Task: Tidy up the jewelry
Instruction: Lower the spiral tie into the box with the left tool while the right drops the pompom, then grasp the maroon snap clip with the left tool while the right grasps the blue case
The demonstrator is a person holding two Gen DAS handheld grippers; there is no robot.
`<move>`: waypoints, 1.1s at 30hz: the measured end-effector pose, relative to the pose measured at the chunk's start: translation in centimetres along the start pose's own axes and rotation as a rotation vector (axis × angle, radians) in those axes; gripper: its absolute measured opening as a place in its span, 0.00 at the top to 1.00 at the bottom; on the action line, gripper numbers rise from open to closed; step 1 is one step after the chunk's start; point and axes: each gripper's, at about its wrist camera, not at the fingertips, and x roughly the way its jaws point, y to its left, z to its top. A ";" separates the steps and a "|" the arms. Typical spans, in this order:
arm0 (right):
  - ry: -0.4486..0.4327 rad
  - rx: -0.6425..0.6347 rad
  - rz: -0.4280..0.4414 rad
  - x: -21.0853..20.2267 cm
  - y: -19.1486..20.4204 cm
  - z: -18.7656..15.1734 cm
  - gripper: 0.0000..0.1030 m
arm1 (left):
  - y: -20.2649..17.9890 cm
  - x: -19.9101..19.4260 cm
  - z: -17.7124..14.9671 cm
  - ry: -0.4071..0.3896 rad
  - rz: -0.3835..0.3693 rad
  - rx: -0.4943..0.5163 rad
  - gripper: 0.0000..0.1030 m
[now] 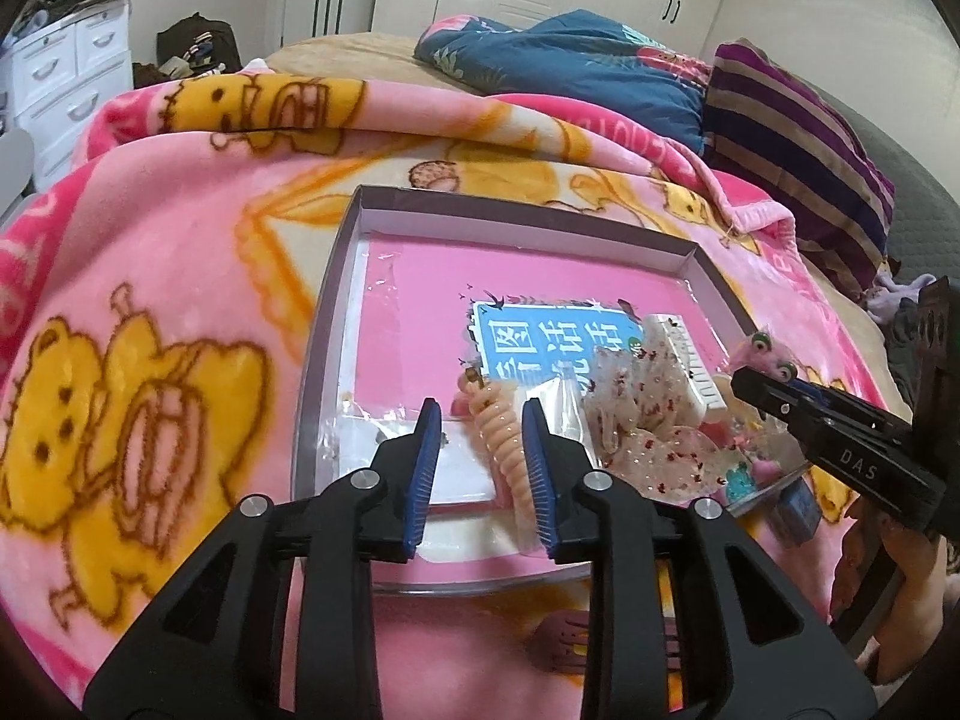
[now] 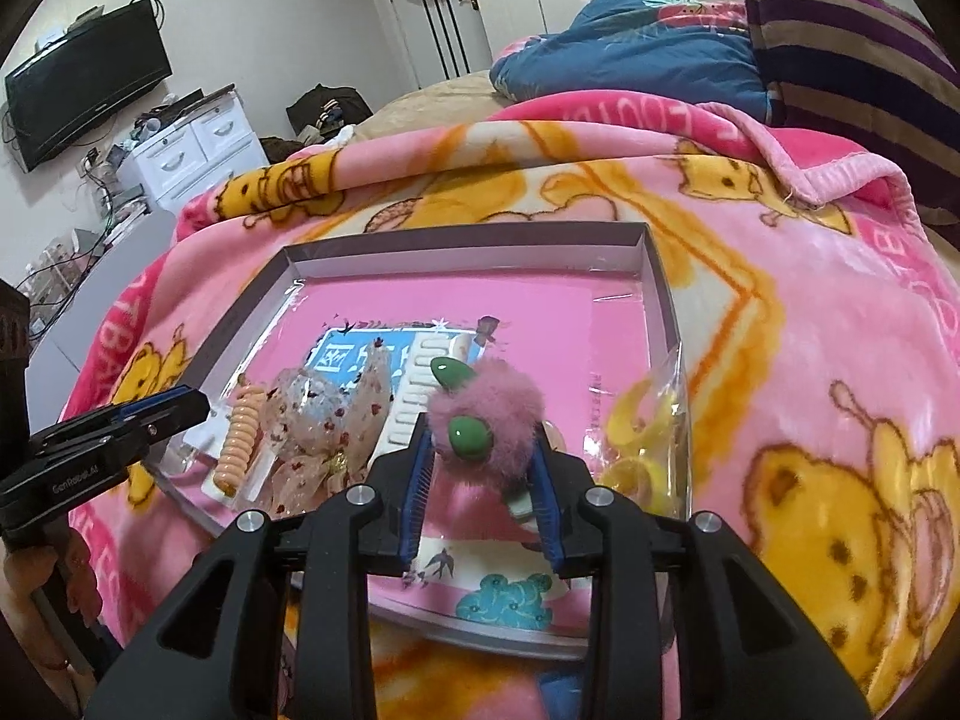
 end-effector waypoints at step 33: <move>-0.111 0.003 0.012 -6.4 0.7 -1.5 0.13 | -0.2 -3.0 -0.4 -0.023 0.030 -0.031 0.09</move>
